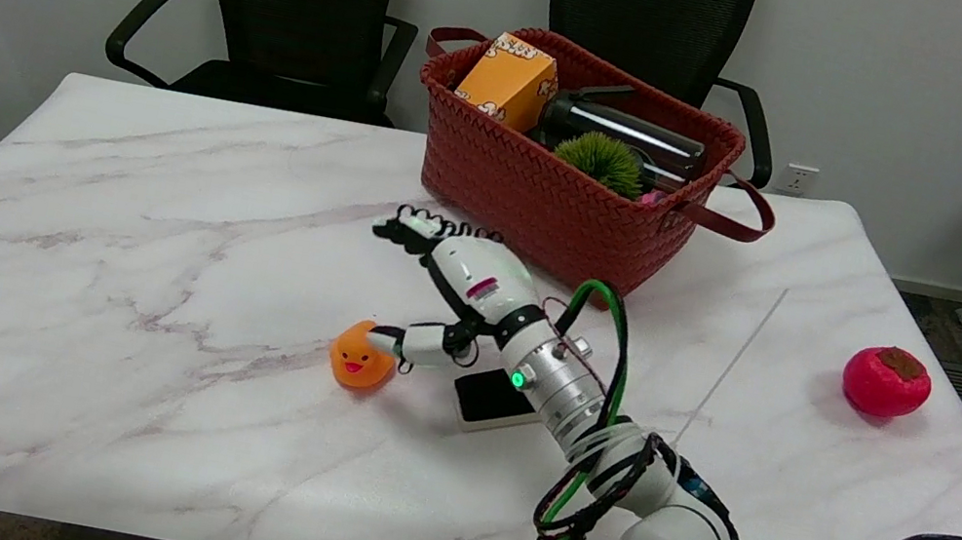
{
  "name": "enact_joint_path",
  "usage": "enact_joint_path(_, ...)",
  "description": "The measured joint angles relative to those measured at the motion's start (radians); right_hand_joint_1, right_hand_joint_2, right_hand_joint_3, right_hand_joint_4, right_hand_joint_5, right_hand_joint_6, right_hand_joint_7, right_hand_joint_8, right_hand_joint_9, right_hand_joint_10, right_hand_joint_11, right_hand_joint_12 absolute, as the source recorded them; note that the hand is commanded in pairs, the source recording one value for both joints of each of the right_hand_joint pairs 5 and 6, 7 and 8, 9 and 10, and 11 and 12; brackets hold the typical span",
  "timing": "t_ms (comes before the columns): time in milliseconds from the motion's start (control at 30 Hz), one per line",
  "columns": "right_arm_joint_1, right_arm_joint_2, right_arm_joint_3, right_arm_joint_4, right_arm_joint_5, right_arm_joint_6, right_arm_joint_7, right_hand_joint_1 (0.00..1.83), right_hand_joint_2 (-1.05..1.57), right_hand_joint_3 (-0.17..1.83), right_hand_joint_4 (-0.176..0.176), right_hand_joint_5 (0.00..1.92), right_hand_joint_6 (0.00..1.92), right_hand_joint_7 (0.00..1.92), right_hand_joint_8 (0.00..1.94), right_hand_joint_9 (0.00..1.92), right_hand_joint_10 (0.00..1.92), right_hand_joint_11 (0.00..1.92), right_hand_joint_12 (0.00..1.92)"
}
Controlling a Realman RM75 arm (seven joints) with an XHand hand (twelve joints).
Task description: Pick up the yellow duck.
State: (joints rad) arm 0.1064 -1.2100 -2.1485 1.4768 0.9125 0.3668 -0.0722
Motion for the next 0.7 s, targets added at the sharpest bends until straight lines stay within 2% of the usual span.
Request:
enact_joint_path(400, 0.01, 0.005, -0.013, 0.047, 0.001, -0.15, -0.029, 1.06, 0.61, 0.27, 0.0, 0.24, 0.24, 0.32, 0.32, 0.37, 0.37, 0.48, 0.48)
enact_joint_path(700, 0.011, 0.012, -0.017, 0.078, 0.003, -0.234, -0.038, 1.07, 0.65, 0.22, 0.0, 0.23, 0.23, 0.37, 0.37, 0.49, 0.49, 0.55, 0.55)
